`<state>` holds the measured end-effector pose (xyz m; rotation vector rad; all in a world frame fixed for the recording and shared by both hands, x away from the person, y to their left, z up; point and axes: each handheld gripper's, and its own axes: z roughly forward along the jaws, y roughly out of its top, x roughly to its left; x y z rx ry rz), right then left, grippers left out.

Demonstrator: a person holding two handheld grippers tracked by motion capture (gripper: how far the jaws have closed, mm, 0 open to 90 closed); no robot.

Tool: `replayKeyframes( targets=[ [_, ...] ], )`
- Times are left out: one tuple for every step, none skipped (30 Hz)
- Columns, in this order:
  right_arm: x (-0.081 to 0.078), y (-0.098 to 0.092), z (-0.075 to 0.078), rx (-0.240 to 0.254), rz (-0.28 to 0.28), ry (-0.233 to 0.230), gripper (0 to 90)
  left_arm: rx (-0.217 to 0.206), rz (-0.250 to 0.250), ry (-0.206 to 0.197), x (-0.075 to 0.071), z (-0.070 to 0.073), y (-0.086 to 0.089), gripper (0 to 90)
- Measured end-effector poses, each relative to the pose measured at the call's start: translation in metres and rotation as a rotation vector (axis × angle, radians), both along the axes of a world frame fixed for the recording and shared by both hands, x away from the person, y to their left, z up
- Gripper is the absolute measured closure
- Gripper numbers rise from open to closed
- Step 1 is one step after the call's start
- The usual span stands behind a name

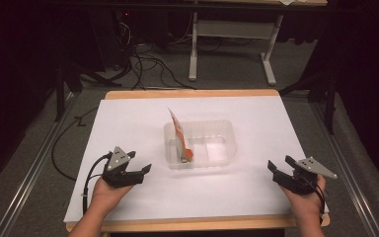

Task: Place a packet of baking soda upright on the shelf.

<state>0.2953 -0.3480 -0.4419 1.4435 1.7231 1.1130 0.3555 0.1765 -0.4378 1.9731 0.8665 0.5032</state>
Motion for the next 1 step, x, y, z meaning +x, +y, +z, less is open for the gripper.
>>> replayKeyframes(
  targets=[
    [-0.0009, -0.0006, 0.0006, 0.001, -0.009, -0.008, 31.0, -0.002, 0.002, -0.001, -0.0002, 0.0002, 0.0001, 26.0]
  ],
)
